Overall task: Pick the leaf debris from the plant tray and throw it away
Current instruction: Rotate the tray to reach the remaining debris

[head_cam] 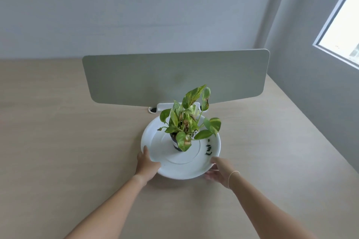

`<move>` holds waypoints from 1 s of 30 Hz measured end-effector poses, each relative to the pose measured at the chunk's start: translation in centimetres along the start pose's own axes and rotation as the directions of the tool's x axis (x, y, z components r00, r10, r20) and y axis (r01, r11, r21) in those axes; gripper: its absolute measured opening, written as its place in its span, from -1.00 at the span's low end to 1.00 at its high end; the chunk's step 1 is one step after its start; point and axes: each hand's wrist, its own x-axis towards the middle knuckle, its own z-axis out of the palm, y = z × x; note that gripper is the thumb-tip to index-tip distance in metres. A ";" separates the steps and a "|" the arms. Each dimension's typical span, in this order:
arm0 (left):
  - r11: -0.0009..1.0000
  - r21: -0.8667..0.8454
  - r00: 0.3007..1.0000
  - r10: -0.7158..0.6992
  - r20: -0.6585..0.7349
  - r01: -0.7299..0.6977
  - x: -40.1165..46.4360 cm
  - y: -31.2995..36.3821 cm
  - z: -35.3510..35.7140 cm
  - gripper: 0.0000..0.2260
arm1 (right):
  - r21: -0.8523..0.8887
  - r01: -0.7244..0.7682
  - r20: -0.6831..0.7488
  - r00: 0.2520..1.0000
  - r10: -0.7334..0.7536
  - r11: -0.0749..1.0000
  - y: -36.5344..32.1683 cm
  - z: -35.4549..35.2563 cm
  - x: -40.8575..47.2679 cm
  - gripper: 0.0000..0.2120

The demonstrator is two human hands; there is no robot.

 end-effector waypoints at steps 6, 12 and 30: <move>0.996 -0.068 0.996 0.064 0.060 -0.060 1.6 0.7 -1.1 -0.05 | 0.054 0.060 -0.077 0.995 -0.056 0.997 -0.8 -0.5 0.2 -0.80; 0.980 -0.154 0.988 0.109 -0.113 -0.126 2.1 0.6 -1.0 -0.35 | 0.132 0.056 -0.085 0.995 -0.045 0.990 -0.9 0.5 0.1 -0.81; 0.855 -0.509 0.964 -0.207 -0.164 0.097 -0.5 -0.2 3.3 -0.50 | 0.318 -0.042 0.020 0.999 0.038 0.947 2.6 4.0 -1.4 -0.76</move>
